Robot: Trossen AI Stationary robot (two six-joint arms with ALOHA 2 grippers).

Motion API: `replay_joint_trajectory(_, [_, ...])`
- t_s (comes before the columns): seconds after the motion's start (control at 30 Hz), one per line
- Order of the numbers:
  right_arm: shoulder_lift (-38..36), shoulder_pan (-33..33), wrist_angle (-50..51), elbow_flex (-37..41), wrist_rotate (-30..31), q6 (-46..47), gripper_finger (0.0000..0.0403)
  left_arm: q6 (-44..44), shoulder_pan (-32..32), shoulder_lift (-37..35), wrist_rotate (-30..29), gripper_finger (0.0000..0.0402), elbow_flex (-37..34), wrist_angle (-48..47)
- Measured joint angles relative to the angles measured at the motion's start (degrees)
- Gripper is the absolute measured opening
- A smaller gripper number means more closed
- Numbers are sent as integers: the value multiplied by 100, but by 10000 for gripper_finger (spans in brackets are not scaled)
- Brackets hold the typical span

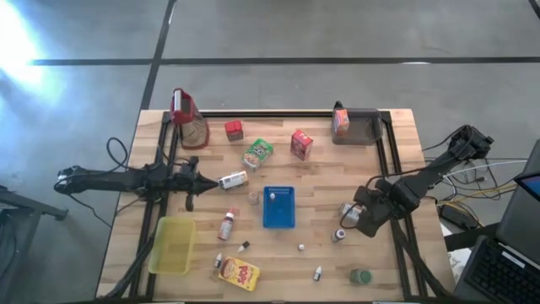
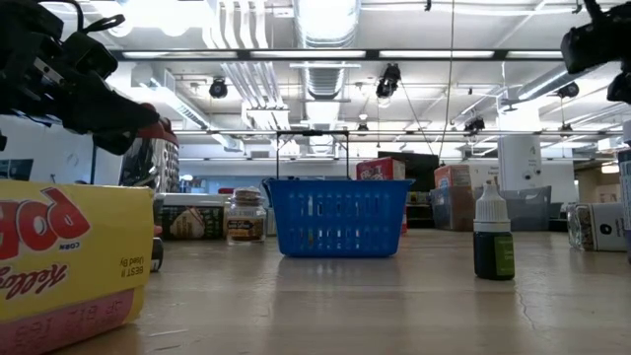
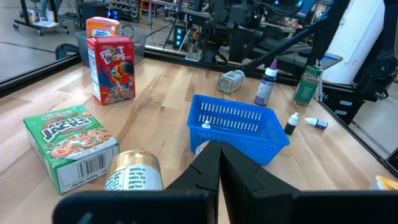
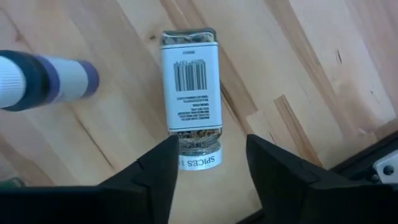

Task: Pick & Place Kitchen Items
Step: Put the white seasoning bottle into the yellow bin

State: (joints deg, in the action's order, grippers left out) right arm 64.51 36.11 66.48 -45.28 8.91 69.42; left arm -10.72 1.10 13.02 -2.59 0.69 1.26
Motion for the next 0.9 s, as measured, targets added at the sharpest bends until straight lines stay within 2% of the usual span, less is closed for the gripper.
replay_joint_trajectory(0.47, [54, 766, -291, 191, 217, 711, 265, 0, 1, -2, 0, 12, 0, 0])
replay_joint_trajectory(0.9, [109, 829, -1617, 1235, 219, 696, 281, 0, 1, 0, 0, 12, 0, -1])
